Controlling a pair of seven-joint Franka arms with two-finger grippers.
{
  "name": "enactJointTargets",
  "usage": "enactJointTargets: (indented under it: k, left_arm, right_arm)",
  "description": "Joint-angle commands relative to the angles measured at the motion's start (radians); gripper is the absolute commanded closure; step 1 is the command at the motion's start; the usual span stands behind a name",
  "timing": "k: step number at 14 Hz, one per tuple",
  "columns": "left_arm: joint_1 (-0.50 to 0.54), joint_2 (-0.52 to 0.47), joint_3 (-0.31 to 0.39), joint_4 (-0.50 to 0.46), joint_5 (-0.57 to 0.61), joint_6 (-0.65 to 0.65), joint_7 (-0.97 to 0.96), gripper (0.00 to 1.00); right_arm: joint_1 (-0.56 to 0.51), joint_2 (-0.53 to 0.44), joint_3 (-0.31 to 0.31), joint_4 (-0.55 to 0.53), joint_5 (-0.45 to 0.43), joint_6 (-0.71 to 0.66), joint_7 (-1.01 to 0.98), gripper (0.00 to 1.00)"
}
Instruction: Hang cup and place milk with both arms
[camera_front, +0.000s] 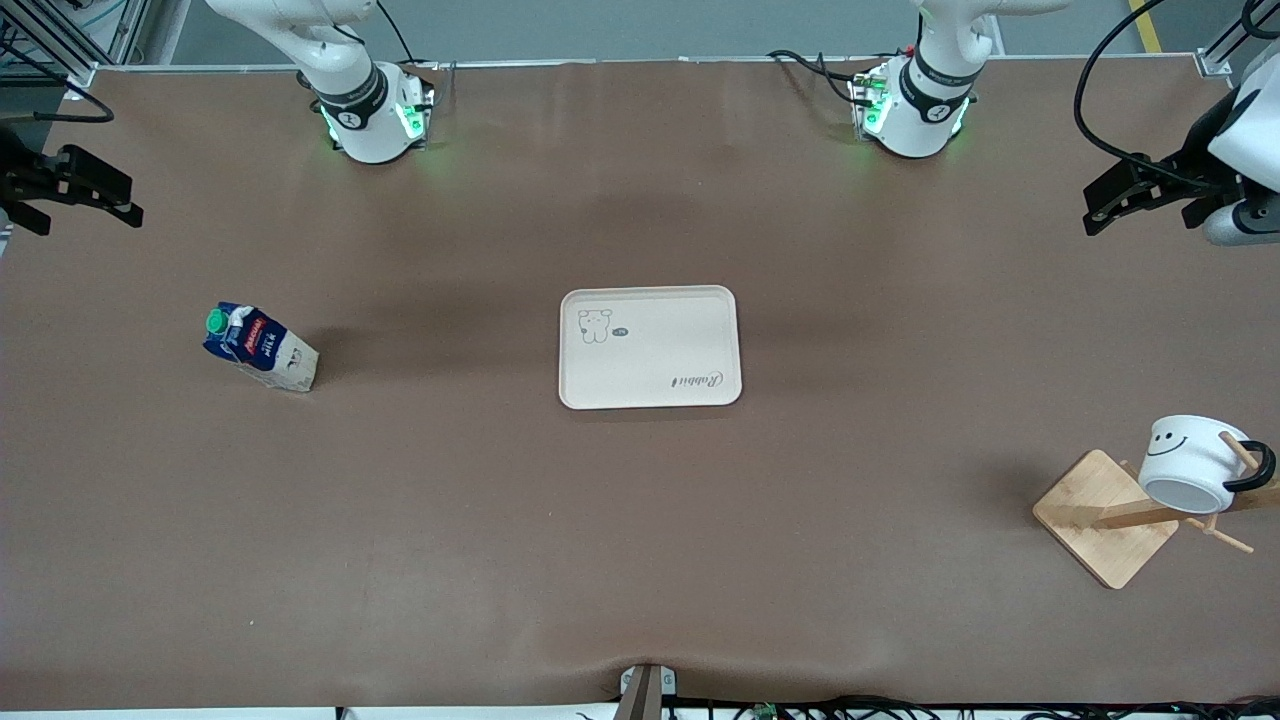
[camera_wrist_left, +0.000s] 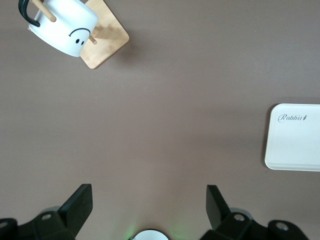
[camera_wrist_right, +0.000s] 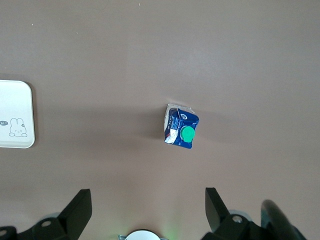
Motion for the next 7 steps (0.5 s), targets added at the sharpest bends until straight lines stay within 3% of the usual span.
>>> enactJointTargets:
  k: [1,7]
  left_arm:
    - [0.01,-0.011,0.003,0.007,-0.023,-0.016,0.019,0.0]
    - [0.007,-0.001,0.003,0.044,-0.007,-0.016,0.009,0.0]
  right_arm:
    - [-0.009,-0.019,0.007,-0.014,-0.009,-0.012,0.008,0.0]
    - [-0.011,-0.019,0.005,-0.014,-0.009,-0.015,0.008,0.0]
